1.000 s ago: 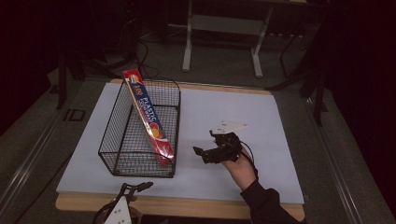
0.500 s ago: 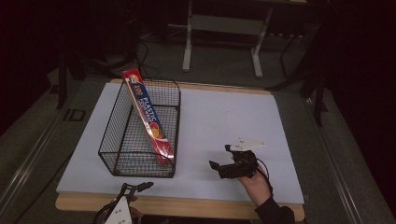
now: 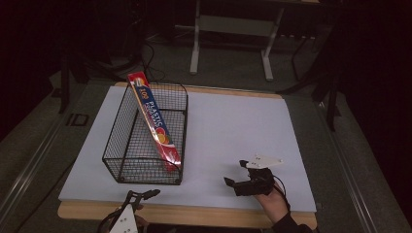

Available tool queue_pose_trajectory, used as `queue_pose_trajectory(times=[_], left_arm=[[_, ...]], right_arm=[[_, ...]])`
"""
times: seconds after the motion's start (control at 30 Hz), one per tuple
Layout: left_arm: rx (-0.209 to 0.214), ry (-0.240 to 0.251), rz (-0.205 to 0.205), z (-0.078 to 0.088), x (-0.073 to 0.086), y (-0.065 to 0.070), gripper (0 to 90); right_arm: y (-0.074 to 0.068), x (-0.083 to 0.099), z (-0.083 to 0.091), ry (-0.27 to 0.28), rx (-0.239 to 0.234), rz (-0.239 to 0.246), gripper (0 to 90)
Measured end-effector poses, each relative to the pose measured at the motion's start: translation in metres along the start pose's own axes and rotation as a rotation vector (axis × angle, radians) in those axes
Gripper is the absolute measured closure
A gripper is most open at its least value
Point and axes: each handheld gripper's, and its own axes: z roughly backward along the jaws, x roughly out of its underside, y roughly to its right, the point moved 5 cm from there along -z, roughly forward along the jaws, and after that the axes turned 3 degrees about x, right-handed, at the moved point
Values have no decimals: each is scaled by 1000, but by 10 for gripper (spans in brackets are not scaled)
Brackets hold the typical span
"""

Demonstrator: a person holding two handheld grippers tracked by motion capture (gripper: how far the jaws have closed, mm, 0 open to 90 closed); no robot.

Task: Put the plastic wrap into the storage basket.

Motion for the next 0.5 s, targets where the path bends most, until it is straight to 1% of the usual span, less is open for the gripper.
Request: queue_pose_trajectory(times=[0.07, 0.17, 0.23, 0.37, 0.5], left_arm=[[1, -1, -1, 0, 0, 0, 7], [9, -3, -1, 0, 0, 2, 7], [14, -5, -4, 0, 0, 3, 7], [13, -3, -1, 0, 0, 3, 7], [13, -1, 0, 0, 0, 3, 7]], right_arm=[[0, 3, 0, 4, 17, 12, 143], [-1, 6, -2, -5, 21, 14, 142], [-1, 7, -2, -5, 29, 25, 142], [0, 9, -3, -10, 38, 32, 142], [-2, 8, -3, -1, 47, 48, 143]])
